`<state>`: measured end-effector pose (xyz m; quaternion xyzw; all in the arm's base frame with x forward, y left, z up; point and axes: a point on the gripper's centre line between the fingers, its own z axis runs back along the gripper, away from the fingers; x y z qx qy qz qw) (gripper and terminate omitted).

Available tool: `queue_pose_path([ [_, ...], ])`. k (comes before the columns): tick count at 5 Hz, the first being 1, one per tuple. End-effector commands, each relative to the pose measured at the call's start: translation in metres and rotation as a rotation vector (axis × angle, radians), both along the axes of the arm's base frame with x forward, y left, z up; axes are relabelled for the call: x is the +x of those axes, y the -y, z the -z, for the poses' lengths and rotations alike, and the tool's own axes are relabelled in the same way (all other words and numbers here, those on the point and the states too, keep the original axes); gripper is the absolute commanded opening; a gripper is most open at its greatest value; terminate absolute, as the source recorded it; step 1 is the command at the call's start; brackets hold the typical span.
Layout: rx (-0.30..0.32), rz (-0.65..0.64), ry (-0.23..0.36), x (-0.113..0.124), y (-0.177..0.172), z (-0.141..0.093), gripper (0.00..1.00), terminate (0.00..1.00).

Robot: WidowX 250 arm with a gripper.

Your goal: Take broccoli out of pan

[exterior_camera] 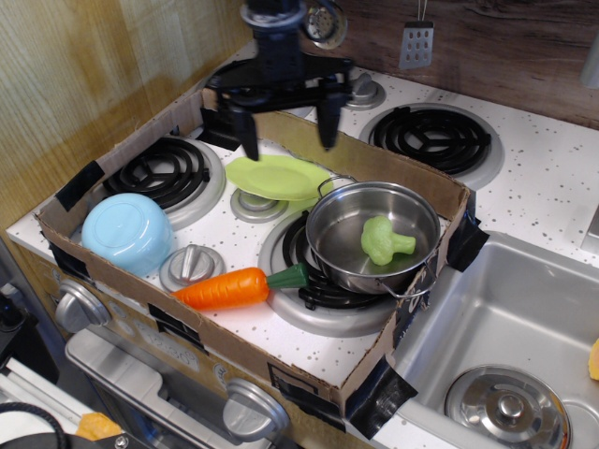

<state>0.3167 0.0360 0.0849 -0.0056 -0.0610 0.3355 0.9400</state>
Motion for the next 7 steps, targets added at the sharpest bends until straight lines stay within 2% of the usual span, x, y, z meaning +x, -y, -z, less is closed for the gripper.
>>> queue_pose_path([
  [1, -0.001, -0.075, 0.0, 0.011, 0.025, -0.005, 1.0, 0.0],
  [2, 0.06, -0.052, 0.017, 0.014, 0.036, 0.003, 1.0, 0.0],
  [3, 0.031, -0.081, 0.03, 0.011, 0.042, 0.012, 1.0, 0.0],
  [7, 0.001, -0.171, 0.047, 0.002, 0.06, 0.035, 1.0, 0.0],
])
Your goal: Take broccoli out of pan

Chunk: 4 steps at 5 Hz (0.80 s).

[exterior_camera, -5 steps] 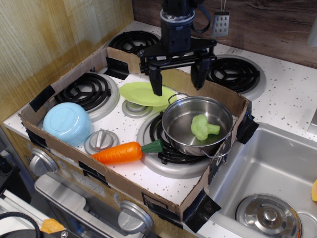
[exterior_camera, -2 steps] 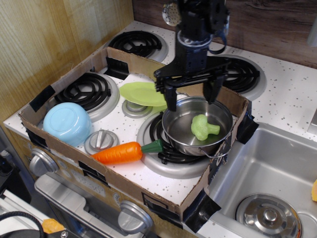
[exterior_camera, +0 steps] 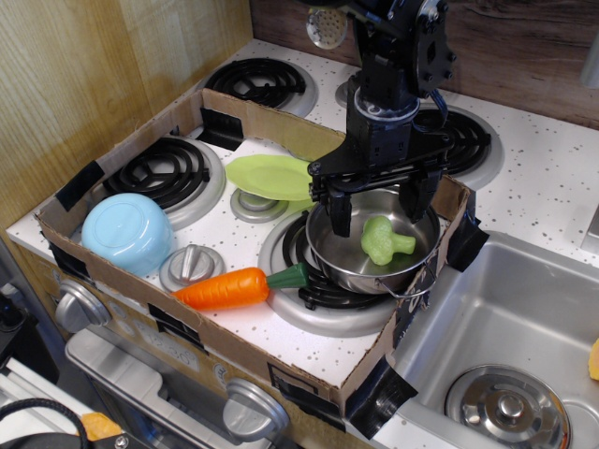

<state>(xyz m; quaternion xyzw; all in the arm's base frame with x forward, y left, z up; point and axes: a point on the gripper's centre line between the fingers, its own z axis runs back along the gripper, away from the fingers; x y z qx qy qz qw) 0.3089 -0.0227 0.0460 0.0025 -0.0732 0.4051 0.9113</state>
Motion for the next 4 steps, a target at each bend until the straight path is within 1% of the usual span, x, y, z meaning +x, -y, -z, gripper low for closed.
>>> queue_pose_path([
  [1, -0.029, -0.01, 0.058, 0.0086, 0.0032, 0.0069, 1.0, 0.0],
  [2, -0.029, -0.011, 0.064, 0.0082, 0.0036, 0.0108, 1.0, 0.0],
  [3, -0.025, -0.02, 0.052, 0.0063, 0.0058, 0.0119, 1.0, 0.0],
  [4, -0.023, -0.026, 0.041, 0.0057, 0.0059, 0.0126, 0.0, 0.0],
])
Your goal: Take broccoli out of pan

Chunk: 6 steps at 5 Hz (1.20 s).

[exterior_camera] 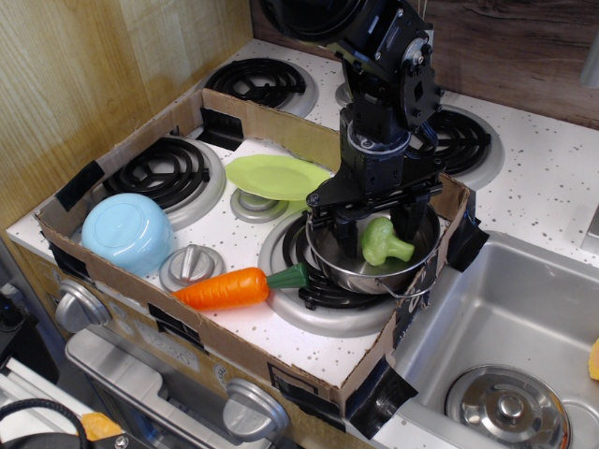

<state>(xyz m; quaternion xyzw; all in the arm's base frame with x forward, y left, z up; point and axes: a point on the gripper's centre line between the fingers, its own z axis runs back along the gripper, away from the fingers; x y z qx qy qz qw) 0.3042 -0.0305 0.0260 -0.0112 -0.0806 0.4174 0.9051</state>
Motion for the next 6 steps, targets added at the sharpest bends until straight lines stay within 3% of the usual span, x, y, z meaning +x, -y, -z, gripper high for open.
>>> queue_pose_path([
  [1, -0.011, -0.015, 0.008, 0.013, -0.003, -0.014, 0.0, 0.0],
  [2, -0.049, -0.062, 0.003, 0.021, -0.009, -0.037, 0.0, 0.0],
  [3, -0.054, -0.174, 0.016, 0.027, -0.015, -0.062, 0.0, 0.0],
  [4, -0.033, -0.197, 0.001, 0.027, -0.034, -0.078, 0.0, 0.0],
  [6, 0.002, -0.153, 0.01, 0.022, -0.114, -0.082, 0.0, 0.0],
])
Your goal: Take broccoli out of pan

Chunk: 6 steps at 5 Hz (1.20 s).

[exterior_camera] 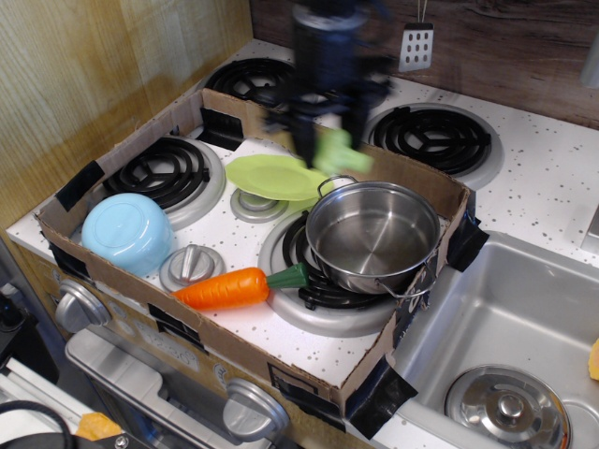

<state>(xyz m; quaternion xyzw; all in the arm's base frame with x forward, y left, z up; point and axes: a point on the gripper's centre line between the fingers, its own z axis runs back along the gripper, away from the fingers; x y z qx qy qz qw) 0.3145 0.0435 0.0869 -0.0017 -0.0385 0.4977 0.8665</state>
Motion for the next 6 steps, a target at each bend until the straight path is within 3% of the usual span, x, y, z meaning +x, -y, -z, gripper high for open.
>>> queue_pose_path([
  [1, 0.132, 0.088, 0.078, 0.014, -0.073, -0.012, 0.0, 0.0],
  [3, 0.226, 0.118, 0.062, 0.006, -0.117, 0.008, 0.0, 0.0],
  [4, 0.223, 0.149, 0.021, 0.005, -0.134, 0.016, 0.0, 0.0],
  [5, 0.252, 0.185, 0.034, 0.001, -0.146, 0.025, 0.0, 0.0],
  [6, 0.272, 0.228, 0.031, 0.0, -0.155, 0.026, 1.0, 0.0],
])
